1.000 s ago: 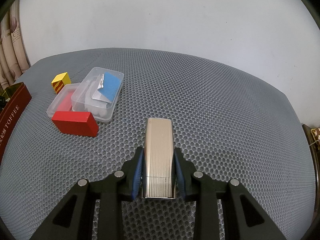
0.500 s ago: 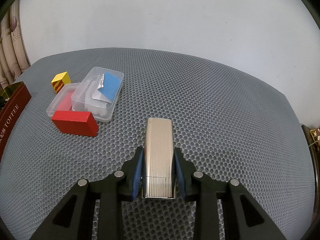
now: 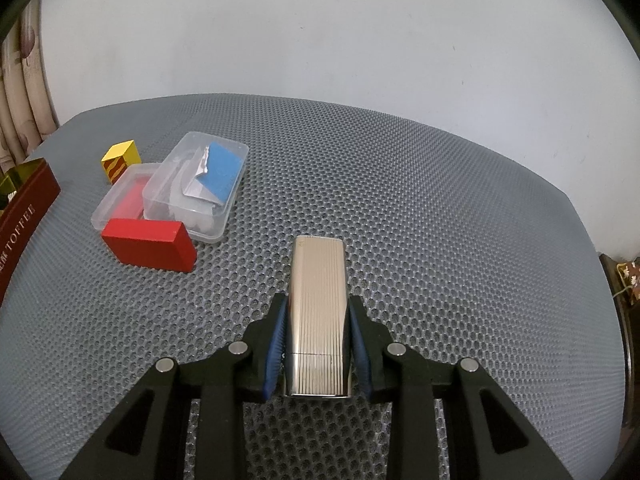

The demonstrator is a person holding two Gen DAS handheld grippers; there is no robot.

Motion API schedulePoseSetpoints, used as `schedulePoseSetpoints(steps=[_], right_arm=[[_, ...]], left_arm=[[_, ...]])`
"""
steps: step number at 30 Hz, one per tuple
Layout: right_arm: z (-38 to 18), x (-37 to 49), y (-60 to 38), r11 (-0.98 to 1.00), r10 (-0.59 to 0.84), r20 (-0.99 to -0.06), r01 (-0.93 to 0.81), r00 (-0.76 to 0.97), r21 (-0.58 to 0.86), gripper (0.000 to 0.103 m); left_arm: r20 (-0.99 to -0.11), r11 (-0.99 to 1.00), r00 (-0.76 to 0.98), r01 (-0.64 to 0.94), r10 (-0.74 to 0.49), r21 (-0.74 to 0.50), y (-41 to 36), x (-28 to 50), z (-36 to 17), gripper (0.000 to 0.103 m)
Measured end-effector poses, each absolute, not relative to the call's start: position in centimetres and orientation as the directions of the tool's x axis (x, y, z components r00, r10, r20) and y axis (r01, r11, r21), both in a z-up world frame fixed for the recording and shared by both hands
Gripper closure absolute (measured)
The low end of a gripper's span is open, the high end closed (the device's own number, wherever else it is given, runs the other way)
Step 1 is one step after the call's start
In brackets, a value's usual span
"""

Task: Organize rigid objects
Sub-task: 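Carry the zigzag cube into the gold tray and open the left gripper, then lower the gold bar into the gold tray and open the right gripper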

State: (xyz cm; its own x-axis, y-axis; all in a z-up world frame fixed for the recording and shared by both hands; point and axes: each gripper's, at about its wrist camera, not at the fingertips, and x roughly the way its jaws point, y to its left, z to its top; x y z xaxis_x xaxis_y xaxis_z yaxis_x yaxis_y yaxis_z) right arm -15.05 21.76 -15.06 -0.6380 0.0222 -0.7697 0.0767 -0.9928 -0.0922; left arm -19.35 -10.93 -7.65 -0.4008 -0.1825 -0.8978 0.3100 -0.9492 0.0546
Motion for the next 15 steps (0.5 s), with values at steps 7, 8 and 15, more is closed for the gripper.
schedulePoseSetpoints(steps=[7,8,15], right_arm=[[-14.9,-14.6,21.2,-0.989,0.047,-0.765,0.076,-0.642,-0.124,0.073],[-14.8,-14.5,21.0,-0.989,0.052,-0.765,0.072,-0.642,-0.128,0.073],[-14.4,-14.1,21.1,-0.989,0.072,-0.767,0.052,-0.638,-0.136,0.073]], left_arm=[[-0.888,-0.951,-0.42,0.303,-0.187,0.056,-10.9,-17.9,-6.7,0.057],[-0.887,-0.951,-0.421,0.304,-0.191,0.06,-10.9,-17.5,-6.7,0.055],[-0.875,-0.948,-0.438,0.311,-0.205,0.066,-10.8,-15.2,-6.5,0.053]])
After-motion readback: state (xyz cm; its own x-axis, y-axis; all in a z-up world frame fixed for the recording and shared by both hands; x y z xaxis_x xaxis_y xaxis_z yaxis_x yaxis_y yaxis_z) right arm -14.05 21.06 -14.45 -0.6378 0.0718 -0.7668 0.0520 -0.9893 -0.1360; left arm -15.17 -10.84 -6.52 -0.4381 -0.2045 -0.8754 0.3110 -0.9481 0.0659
